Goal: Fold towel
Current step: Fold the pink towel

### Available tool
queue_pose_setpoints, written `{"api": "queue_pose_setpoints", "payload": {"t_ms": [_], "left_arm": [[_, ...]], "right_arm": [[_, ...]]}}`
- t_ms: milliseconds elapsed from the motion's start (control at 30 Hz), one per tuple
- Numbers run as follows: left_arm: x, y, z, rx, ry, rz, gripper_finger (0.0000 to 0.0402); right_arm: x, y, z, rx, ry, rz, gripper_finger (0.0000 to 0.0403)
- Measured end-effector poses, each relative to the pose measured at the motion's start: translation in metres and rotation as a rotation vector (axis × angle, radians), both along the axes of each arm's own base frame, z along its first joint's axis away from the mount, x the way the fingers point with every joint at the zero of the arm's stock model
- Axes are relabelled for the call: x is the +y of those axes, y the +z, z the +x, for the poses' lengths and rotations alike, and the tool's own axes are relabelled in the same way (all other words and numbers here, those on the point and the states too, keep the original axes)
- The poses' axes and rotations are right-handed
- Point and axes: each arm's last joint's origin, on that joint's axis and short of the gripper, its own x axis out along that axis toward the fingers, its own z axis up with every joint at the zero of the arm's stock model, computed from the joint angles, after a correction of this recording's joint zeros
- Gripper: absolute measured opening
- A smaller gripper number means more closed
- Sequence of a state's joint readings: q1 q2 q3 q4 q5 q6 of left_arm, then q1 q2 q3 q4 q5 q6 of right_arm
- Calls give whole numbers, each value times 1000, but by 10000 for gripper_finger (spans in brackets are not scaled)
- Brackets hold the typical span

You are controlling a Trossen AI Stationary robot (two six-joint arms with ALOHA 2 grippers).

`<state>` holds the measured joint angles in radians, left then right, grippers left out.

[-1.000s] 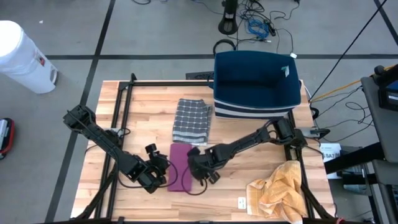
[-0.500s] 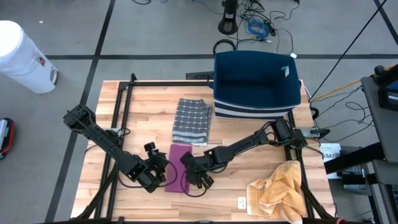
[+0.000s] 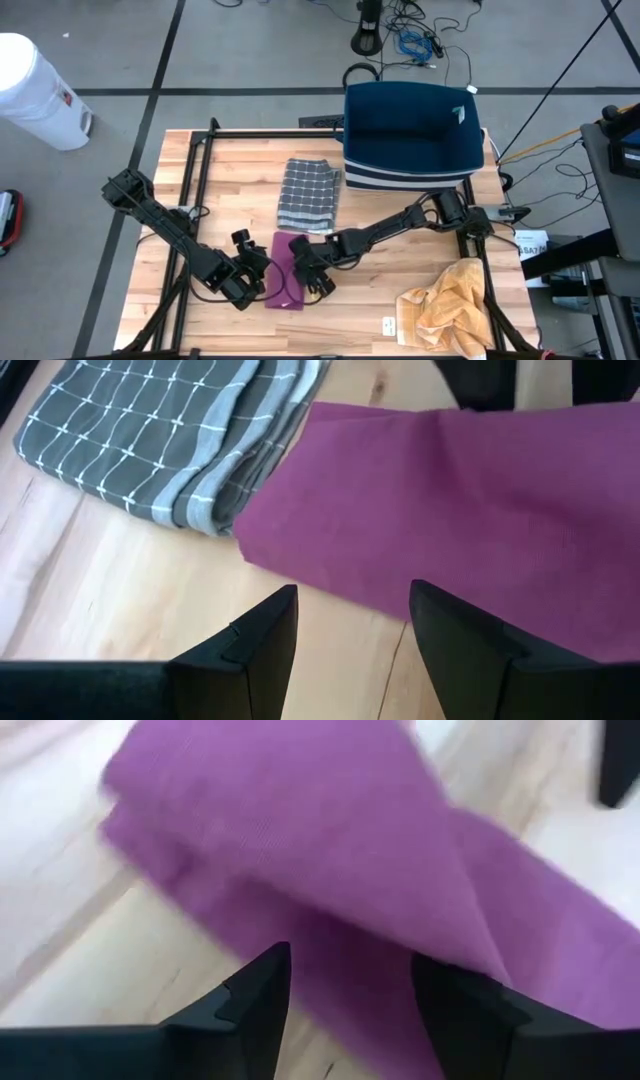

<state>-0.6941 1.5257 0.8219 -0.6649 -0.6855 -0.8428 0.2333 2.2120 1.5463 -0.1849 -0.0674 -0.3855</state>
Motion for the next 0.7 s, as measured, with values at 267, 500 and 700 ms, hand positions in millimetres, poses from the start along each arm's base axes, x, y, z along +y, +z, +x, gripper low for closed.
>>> {"api": "queue_pose_setpoints", "payload": {"t_ms": [267,500,700], "left_arm": [[0,0,0,-3,-1,1,202],[0,0,0,1,1,-11,202],[0,0,0,1,0,-12,202]], "right_arm": [[-4,-22,3,74,-118,84,196],[-8,-20,-18,289,-133,28,196],[-10,-8,-40,473,-181,-13,196]]}}
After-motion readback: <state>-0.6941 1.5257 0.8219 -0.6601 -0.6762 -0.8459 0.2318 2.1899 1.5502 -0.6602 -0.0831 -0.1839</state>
